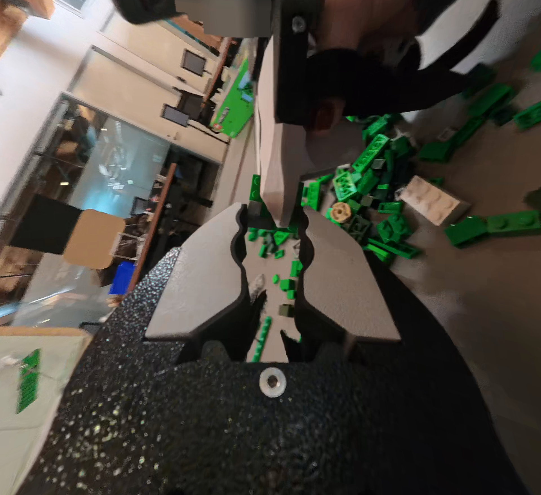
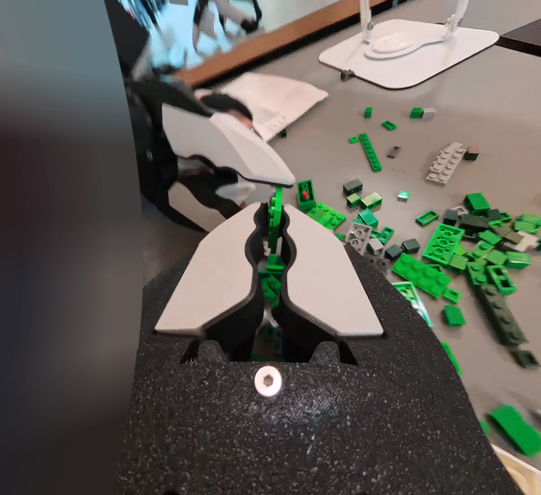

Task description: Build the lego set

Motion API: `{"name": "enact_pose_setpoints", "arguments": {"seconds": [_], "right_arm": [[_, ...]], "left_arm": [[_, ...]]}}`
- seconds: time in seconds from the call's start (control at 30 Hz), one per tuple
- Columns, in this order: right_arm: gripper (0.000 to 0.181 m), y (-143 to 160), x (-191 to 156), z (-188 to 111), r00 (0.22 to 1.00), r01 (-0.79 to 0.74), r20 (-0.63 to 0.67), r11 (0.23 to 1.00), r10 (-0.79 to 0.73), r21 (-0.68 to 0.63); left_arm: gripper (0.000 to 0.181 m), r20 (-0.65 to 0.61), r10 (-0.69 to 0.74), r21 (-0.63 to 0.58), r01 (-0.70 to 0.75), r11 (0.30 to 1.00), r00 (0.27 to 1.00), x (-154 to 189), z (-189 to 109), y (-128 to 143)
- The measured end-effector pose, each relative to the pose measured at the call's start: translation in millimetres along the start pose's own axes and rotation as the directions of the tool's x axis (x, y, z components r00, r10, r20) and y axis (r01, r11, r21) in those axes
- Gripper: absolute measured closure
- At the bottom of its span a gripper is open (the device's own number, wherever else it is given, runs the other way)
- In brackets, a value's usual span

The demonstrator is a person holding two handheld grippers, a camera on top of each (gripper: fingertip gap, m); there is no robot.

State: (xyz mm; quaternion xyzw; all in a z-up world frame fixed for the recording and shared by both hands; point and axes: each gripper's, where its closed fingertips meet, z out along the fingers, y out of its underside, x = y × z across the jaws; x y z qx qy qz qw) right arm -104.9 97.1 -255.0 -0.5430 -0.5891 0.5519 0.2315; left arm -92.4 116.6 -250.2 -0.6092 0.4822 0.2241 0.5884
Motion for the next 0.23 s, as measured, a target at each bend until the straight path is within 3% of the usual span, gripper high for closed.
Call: {"name": "enact_pose_setpoints", "arguments": {"seconds": [0.07,0.23], "right_arm": [[0.174,-6.2,0.9,-0.6,0.991,-0.132,0.043,0.989,0.129,0.066],[0.173,-9.8,5.6,0.5,0.966,-0.260,0.036,0.957,0.257,0.126]], "left_arm": [[0.148,0.073,0.051,-0.035,-0.049,0.998,0.996,-7.5,-0.6,-0.8],[0.148,0.146,0.129,-0.078,-0.118,0.990,0.981,-10.2,1.4,2.6]]}}
